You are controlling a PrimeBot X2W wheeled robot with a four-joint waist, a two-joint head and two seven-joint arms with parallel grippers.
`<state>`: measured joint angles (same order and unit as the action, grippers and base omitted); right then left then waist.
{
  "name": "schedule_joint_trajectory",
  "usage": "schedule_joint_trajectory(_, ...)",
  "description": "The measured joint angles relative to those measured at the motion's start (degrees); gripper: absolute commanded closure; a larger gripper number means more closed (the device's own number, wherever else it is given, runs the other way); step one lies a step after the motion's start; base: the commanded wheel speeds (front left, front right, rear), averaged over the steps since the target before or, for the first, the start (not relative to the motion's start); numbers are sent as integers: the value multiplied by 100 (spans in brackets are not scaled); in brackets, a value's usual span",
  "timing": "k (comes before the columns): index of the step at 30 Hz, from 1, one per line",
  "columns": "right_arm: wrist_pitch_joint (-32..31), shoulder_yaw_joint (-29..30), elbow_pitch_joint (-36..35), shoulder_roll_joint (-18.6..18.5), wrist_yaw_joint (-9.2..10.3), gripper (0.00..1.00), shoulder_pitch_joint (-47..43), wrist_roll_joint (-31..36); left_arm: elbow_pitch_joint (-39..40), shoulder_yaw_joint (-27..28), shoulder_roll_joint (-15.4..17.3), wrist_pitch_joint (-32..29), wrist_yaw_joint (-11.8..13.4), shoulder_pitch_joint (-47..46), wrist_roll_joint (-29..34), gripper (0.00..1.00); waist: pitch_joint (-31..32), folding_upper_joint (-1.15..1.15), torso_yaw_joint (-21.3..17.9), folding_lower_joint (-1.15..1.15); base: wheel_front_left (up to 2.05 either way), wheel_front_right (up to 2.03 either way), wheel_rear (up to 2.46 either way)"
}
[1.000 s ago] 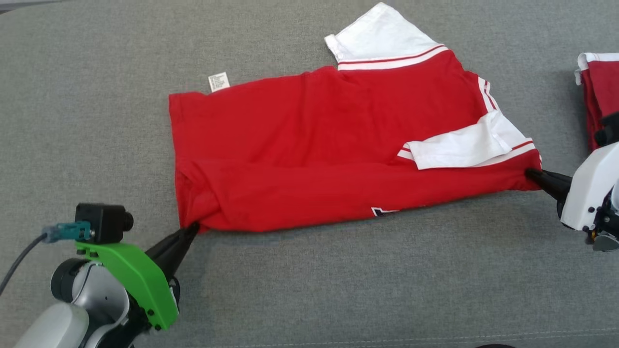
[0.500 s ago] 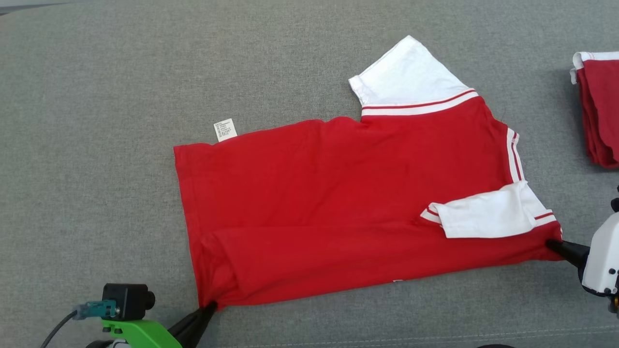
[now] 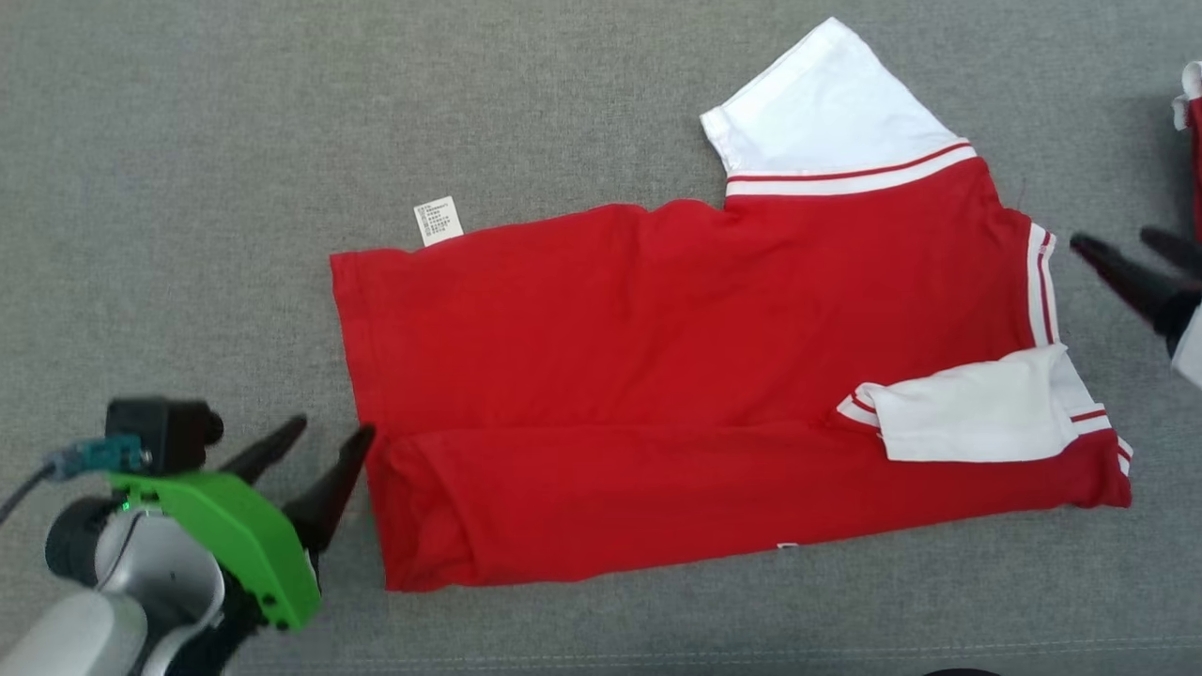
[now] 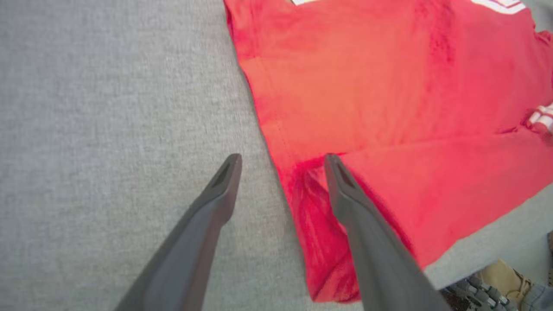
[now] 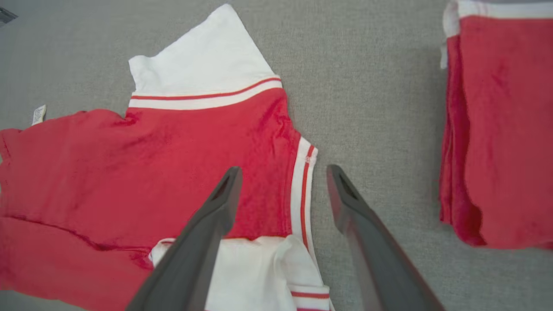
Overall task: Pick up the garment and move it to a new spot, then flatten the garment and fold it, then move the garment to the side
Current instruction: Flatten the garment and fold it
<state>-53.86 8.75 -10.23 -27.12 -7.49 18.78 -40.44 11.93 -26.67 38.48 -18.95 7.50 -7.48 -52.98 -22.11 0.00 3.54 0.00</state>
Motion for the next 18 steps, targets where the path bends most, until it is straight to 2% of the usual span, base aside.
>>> schedule_joint_trajectory(2,-4,-119,98,-23,0,0,578,203,-151,15,-126,-111,-1,-575,30,0,-127,0,52,0,0,0,0)
schedule_joint_trajectory(4,59,-288,353,26,0,0,1200,435,-412,-49,-385,-250,-42,-1111,27,0,-264,0,120,0,0,0,0)
schedule_joint_trajectory(10,447,-977,1577,319,0,0,2738,1151,-1408,-372,-1011,-517,-274,-2447,205,0,-698,0,367,1,0,0,0)
schedule_joint_trajectory(13,797,-1089,2270,441,0,0,3204,1418,-1846,-509,-1341,-521,-404,-2835,207,0,-850,0,555,1,0,0,0)
schedule_joint_trajectory(18,1126,-1261,3237,603,0,0,3485,1702,-2382,-677,-1657,-506,-591,-3182,263,0,-976,0,881,1,0,0,0)
